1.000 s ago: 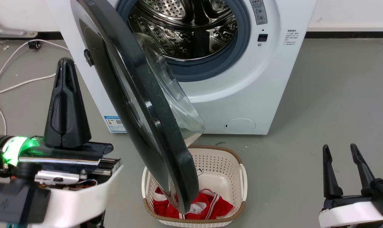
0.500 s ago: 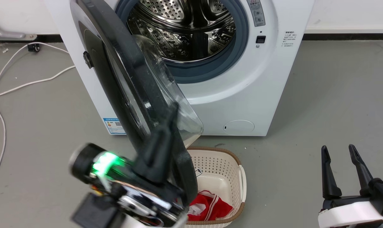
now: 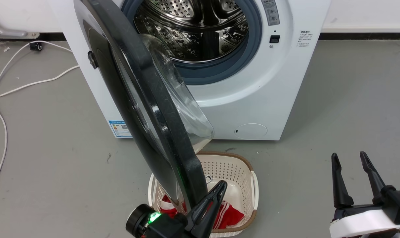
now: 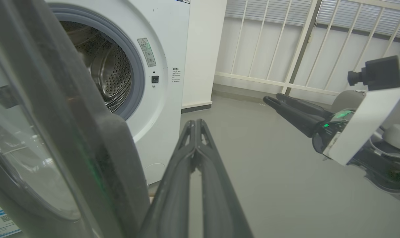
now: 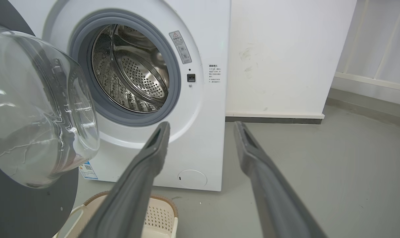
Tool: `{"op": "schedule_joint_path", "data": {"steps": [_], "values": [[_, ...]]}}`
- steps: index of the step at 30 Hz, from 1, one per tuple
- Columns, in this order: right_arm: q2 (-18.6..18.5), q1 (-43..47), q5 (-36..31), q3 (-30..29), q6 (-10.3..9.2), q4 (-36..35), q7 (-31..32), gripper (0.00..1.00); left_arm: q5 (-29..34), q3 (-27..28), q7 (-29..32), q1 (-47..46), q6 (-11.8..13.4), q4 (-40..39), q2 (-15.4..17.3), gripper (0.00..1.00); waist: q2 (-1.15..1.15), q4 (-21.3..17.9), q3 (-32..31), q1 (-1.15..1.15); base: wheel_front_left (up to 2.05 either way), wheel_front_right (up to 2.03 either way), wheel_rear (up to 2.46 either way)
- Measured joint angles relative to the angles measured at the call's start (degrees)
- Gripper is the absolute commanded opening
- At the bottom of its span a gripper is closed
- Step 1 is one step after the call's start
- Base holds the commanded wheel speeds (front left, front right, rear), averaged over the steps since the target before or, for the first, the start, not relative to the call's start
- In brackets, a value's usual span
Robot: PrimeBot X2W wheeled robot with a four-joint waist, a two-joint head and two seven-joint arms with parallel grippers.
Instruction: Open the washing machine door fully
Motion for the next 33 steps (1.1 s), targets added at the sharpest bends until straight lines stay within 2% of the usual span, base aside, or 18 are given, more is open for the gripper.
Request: {"op": "schedule_joint_path", "data": {"steps": [5, 23, 33], "values": [[0.00, -0.02, 0.04, -0.15, 0.00, -0.13, 0.35, 1.00, 0.02, -0.10, 0.55, -0.14, 0.52, 2.57, -0.25, 0.00, 0.00, 0.32, 0.50, 0.00, 0.00, 0.00, 0.00], [0.00, -1.42, 0.99, 0.19, 0.00, 0.56, 0.44, 1.00, -1.46, 1.35, -4.34, -9.08, 3.01, 11.58, -3.81, 0.00, 0.00, -0.99, 2.55, 0.00, 0.00, 0.00, 0.00], [0.00, -1.40, 1.60, -0.40, 0.00, 1.12, 0.14, 1.00, -1.27, 1.75, -4.66, -6.04, 4.87, 8.96, -1.64, 0.00, 0.00, -0.47, 2.56, 0.00, 0.00, 0.00, 0.00]]}}
